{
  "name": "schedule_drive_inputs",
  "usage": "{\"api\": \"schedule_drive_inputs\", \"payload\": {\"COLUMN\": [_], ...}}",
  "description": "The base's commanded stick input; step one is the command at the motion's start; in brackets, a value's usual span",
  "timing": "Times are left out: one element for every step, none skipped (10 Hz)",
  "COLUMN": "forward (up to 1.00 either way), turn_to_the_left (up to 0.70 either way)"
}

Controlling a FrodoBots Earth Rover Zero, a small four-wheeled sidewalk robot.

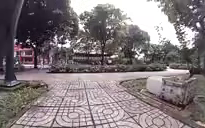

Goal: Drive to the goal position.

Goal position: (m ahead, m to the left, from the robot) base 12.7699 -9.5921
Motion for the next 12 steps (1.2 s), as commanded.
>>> {"api": "schedule_drive_inputs", "payload": {"forward": [1.00,1.00,1.00,1.00,1.00,0.68,0.00,0.00,0.00,0.00,0.00,0.00], "turn_to_the_left": [0.00,0.00,0.00,0.00,0.00,0.00,0.00,0.00,0.00,0.00,0.00,0.13]}}
